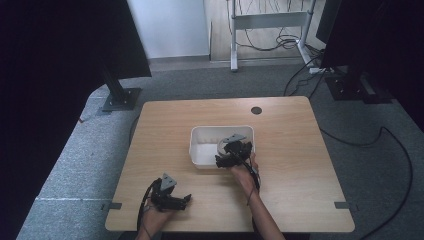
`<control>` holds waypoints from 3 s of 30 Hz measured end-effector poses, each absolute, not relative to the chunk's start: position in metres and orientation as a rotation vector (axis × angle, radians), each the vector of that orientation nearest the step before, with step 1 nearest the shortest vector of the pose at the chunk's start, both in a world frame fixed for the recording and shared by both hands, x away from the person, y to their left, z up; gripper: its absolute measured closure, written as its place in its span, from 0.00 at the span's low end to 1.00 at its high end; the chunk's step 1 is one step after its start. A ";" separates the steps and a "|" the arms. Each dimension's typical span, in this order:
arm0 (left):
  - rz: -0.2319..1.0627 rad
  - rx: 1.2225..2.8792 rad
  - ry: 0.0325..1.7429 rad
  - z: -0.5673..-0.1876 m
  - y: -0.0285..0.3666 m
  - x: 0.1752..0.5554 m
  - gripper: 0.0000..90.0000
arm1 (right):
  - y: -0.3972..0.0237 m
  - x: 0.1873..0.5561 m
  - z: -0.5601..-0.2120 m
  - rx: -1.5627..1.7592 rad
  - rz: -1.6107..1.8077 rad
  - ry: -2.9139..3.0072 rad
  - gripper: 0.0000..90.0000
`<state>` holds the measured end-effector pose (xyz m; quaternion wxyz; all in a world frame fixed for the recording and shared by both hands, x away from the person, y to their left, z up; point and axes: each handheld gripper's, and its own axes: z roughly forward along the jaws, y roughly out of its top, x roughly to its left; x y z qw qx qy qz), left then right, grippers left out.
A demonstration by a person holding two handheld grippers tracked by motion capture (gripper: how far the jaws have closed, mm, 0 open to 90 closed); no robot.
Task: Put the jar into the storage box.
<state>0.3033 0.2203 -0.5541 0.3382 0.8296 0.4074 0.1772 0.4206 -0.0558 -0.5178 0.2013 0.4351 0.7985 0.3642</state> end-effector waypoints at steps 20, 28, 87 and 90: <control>0.462 2.160 1.063 -0.554 0.220 0.303 0.02 | -0.066 0.404 -0.500 1.143 1.029 2.228 0.02; 0.464 2.161 1.061 -0.554 0.220 0.303 0.02 | -0.072 0.395 -0.499 1.121 1.033 2.240 0.03; 0.464 2.158 1.064 -0.554 0.220 0.303 0.02 | -0.129 0.342 -0.497 1.076 1.099 2.249 0.05; 0.464 2.159 1.064 -0.554 0.220 0.303 0.02 | -0.134 0.340 -0.498 1.082 1.093 2.247 0.05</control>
